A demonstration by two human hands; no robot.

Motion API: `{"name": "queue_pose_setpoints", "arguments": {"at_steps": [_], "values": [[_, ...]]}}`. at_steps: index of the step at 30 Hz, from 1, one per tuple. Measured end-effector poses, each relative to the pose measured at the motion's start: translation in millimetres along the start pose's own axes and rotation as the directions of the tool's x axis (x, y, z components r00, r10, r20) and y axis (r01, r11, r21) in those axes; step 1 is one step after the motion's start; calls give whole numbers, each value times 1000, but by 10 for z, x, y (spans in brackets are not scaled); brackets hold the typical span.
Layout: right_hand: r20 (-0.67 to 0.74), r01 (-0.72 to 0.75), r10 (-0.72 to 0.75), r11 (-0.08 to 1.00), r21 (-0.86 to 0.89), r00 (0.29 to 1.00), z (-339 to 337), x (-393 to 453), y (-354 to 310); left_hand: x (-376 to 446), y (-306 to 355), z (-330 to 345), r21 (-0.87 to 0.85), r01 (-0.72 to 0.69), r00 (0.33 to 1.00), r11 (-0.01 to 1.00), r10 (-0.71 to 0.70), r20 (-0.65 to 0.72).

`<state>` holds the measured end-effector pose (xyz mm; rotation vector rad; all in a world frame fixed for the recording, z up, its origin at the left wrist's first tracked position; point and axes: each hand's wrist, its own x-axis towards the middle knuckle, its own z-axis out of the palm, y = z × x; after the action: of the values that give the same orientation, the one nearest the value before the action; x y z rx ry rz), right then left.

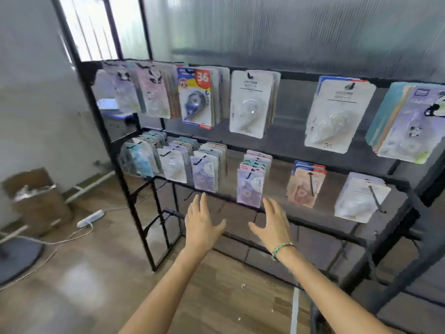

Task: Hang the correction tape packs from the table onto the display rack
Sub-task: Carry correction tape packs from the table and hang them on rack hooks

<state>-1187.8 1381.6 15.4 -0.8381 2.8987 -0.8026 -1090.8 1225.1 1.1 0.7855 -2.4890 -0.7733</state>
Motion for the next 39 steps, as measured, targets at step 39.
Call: {"name": "queue_pose_setpoints", "arguments": {"at_steps": [39], "values": [[335, 853, -908, 370, 368, 250, 4469, -583, -8639, -1334, -6320, -5891, -87, 889, 305, 450, -723, -620]]}}
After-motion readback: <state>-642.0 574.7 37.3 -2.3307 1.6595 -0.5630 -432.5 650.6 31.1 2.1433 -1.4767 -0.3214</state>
